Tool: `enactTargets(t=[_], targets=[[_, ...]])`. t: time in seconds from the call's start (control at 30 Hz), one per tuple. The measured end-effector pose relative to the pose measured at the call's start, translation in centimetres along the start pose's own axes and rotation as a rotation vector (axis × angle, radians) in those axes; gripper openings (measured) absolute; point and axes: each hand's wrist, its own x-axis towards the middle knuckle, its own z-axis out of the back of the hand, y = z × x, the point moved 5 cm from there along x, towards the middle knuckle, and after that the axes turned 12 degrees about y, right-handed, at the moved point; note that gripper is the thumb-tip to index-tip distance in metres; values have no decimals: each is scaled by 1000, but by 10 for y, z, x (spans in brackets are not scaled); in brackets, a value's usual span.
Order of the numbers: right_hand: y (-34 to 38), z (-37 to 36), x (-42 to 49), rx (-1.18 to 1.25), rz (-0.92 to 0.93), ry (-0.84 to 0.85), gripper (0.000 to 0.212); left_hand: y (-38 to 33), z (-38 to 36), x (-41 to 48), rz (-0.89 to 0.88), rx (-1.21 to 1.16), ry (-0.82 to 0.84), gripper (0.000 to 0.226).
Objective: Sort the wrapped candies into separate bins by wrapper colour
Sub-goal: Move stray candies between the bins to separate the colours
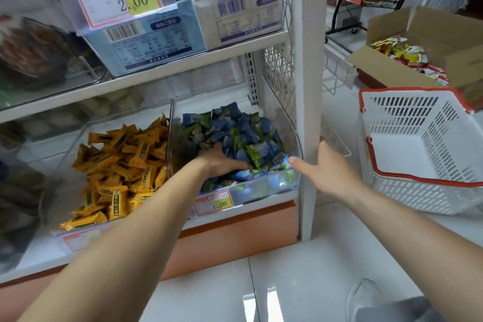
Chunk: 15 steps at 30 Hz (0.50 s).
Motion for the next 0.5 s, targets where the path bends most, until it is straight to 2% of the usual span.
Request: enactTargets(t=[0.13, 0.2, 0.27, 0.3, 0.33, 0.4, 0.5], targets=[[5, -1, 0, 54, -12, -17, 45, -13, -7, -9, -115, -348, -41, 87], [6, -1, 1, 78, -5, -22, 42, -23, -10, -13, -114, -499, 10, 78], [7, 1, 0, 112, 17, -9, 41, -36, -10, -19, -130, -655, 79, 53], [6, 1, -2, 119, 29, 5, 41, -39, -9, -21, -144, -722, 116, 50], [5, 2, -3, 107, 37, 20, 44, -40, -8, -21, -152, -777, 162, 57], [4, 3, -5, 44, 25, 40, 59, -40, -6, -23, -203, -864, 258, 67], [7, 3, -11, -95, 6, 43, 65, -30, 5, -33, -281, -1012, 227, 54]])
